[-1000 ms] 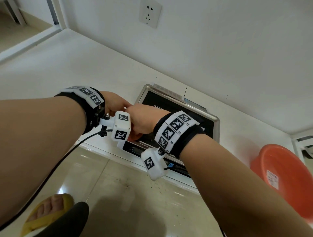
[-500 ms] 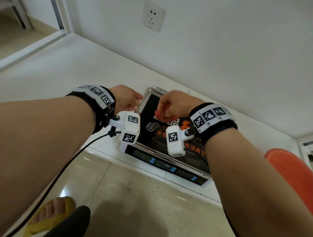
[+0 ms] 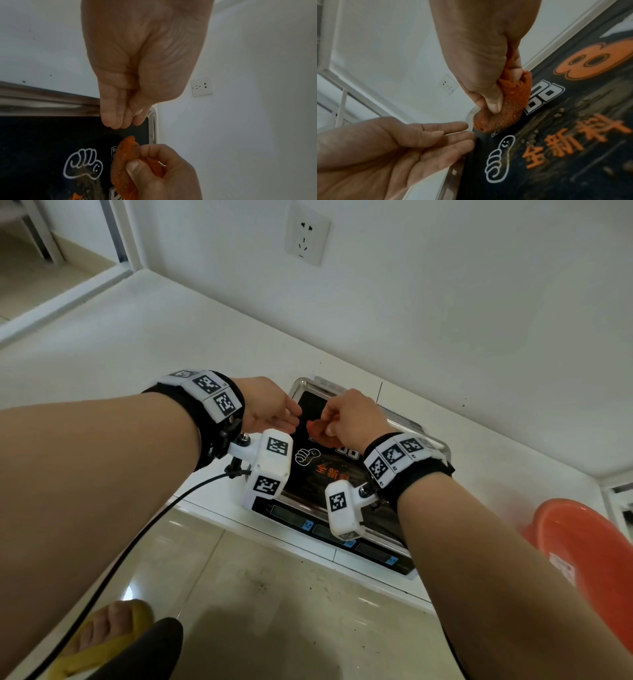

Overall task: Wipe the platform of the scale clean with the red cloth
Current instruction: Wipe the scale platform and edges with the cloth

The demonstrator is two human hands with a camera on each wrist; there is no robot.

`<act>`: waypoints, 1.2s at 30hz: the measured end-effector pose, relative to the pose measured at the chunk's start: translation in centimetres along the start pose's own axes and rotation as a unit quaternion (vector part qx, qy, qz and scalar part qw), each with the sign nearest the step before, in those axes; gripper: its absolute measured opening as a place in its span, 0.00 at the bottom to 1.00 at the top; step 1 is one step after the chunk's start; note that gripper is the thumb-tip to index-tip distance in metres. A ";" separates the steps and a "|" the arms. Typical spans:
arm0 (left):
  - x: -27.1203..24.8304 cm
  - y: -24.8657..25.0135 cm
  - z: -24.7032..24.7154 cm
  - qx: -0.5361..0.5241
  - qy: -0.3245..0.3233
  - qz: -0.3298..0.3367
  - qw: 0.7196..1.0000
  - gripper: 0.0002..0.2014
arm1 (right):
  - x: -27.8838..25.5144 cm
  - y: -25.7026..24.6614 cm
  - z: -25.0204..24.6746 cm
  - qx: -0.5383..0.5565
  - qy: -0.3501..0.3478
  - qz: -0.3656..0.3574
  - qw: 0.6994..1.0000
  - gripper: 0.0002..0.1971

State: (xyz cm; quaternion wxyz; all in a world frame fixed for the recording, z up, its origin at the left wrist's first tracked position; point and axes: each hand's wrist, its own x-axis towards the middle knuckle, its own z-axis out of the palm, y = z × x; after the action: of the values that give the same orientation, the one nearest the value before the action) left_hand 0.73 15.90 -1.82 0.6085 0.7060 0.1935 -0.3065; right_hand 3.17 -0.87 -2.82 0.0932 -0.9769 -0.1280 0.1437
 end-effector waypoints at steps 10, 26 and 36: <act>-0.1 -0.2 -0.3 0.037 -0.060 -0.020 0.997 0.25 | -1.5 0.0 -0.7 -0.100 -0.077 -0.061 0.990 0.24; 0.0 -0.1 -0.5 0.045 -0.065 -0.017 0.997 0.27 | -2.2 -1.1 -0.7 -0.082 -0.202 -0.106 0.970 0.09; -0.2 0.1 -0.5 0.059 -0.080 -0.031 0.995 0.29 | -1.0 -2.0 -0.8 -0.085 -0.118 -0.102 0.984 0.20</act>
State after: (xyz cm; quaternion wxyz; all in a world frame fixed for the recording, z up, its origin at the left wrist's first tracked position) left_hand 0.78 16.42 -1.62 0.5690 0.7077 0.1477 -0.3919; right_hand 2.03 0.65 -1.41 0.0079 -0.9392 -0.2486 0.2367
